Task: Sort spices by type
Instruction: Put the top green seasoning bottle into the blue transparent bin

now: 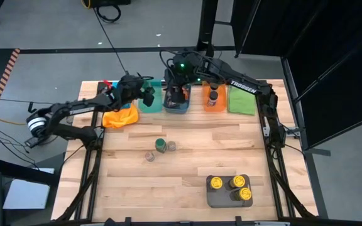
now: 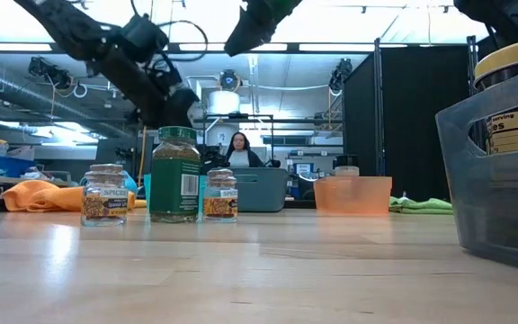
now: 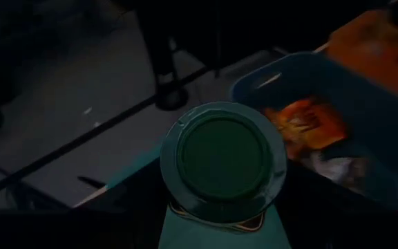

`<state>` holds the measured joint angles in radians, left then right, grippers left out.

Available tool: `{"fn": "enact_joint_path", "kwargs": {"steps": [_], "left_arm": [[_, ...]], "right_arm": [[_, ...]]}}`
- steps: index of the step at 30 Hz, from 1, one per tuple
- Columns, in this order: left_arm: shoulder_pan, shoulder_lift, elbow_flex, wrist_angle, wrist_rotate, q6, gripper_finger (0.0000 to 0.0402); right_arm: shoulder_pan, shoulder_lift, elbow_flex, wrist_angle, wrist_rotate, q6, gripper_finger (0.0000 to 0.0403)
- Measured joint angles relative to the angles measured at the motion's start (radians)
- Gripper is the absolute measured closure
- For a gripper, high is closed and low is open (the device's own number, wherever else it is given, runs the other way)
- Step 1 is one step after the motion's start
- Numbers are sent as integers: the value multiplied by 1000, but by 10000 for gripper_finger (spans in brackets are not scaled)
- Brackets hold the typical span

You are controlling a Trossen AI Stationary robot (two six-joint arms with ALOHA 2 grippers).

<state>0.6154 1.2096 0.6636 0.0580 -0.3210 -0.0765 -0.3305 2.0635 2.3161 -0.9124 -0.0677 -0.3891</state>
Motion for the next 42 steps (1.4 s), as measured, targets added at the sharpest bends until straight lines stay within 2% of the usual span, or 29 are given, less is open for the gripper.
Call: {"fn": "enact_joint_path", "kwargs": {"steps": [9,15,22,31,35,42], "left_arm": [[99,158,0,101,34,-6,165],[152,194,0,90,22,-92,165],[165,242,0,82,-3,-80,165],[165,279,0,105,37,-82,162],[165,278,0,114,80,-34,141],[165,278,0,105,82,-8,80]], "right_arm": [[-1,-2,0,-79,0,6,154],[-1,-2,0,-89,0,11,154],[-4,-2,0,-83,-1,27,158],[-6,-1,0,-85,-1,39,159],[-6,-1,0,-85,-1,40,159],[-6,-1,0,-87,-2,39,156]]}}
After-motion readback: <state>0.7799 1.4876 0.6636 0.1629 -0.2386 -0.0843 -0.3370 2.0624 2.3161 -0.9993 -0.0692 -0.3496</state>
